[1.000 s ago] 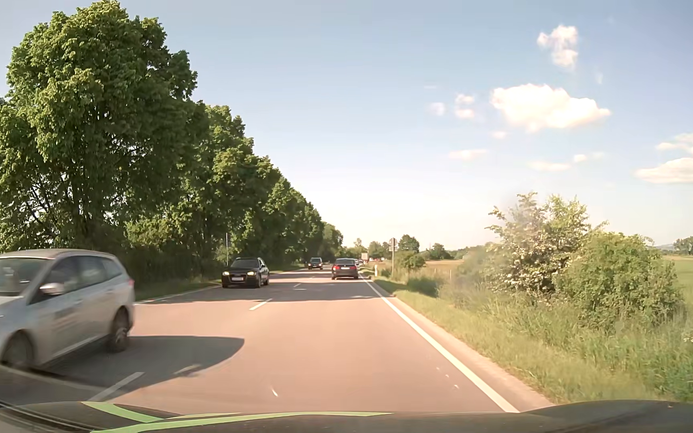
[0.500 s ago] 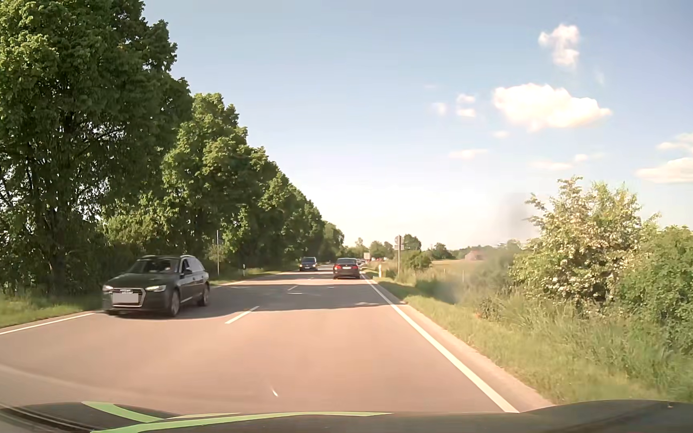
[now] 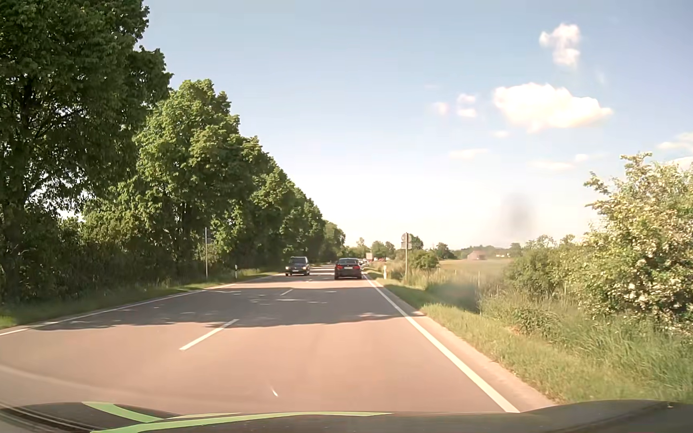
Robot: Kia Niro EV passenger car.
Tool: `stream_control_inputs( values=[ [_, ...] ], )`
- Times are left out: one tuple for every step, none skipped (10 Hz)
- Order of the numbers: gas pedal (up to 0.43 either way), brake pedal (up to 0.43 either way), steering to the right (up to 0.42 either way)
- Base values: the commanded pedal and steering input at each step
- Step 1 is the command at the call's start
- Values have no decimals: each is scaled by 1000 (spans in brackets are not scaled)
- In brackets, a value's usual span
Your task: Follow the waypoints while adhering to traffic rules and regulations
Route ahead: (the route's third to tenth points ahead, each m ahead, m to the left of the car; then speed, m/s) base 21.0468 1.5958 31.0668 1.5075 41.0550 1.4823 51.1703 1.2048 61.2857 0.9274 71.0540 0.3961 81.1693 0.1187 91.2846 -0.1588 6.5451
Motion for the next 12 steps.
stream_control_inputs(
  values=[
    [118, 0, -6],
    [118, 0, -6],
    [118, 0, -6],
    [118, 0, -6],
    [118, 0, -6],
    [118, 0, -6],
    [118, 0, -5],
    [118, 0, -4],
    [110, 0, -3],
    [98, 0, -3],
    [79, 0, 0],
    [59, 0, 1]
  ],
)
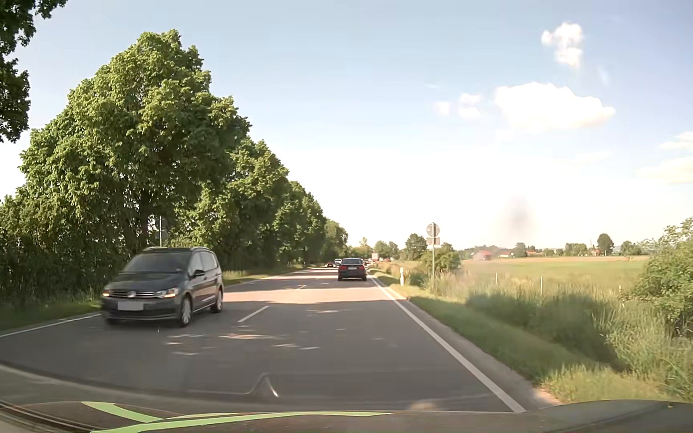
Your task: Follow the waypoints while adhering to traffic rules and regulations
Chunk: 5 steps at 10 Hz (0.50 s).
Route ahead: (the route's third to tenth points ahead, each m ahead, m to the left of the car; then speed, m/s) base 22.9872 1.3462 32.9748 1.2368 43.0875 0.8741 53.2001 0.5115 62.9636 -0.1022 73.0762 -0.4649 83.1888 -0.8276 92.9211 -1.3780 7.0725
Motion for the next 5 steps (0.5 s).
stream_control_inputs(
  values=[
    [59, 0, 1],
    [59, 0, 1],
    [47, 0, 1],
    [47, 0, 1],
    [28, 0, 1]
  ],
)
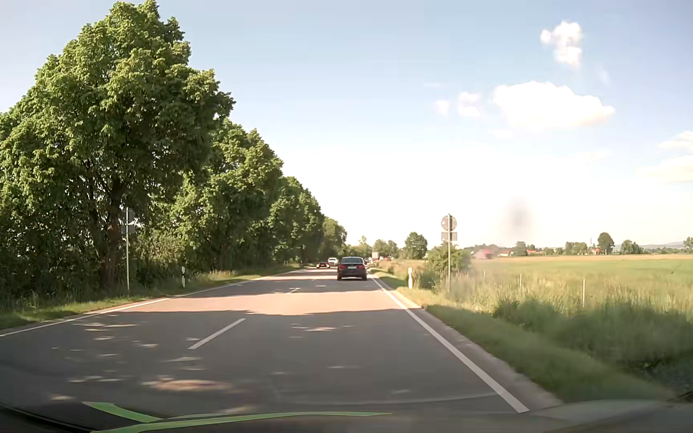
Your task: Follow the waypoints while adhering to traffic rules and regulations
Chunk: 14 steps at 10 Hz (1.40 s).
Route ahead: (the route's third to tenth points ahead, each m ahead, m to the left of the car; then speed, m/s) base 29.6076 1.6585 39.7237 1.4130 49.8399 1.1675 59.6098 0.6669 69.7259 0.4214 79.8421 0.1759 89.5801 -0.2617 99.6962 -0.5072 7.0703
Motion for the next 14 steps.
stream_control_inputs(
  values=[
    [8, 0, 1],
    [0, 0, 1],
    [0, 0, 1],
    [0, 0, 1],
    [0, 0, 1],
    [0, 0, 1],
    [0, 0, 1],
    [0, 0, 1],
    [0, 0, 1],
    [0, 0, 1],
    [0, 0, 1],
    [0, 0, 1],
    [0, 0, 1],
    [0, 0, 1]
  ],
)
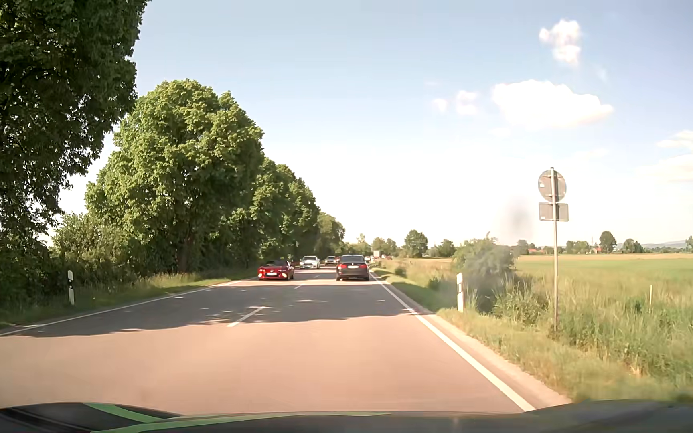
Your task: Follow the waypoints while adhering to traffic rules and regulations
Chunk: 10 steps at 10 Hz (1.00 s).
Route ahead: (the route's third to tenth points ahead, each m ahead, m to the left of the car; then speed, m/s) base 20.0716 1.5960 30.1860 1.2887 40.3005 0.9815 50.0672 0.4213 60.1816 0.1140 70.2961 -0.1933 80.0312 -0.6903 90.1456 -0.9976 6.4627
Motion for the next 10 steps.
stream_control_inputs(
  values=[
    [0, 0, 1],
    [0, 0, 1],
    [0, 0, 1],
    [0, 0, 1],
    [0, 0, 1],
    [8, 0, 1],
    [8, 0, 1],
    [8, 0, 1],
    [20, 0, 1],
    [28, 0, 1]
  ],
)
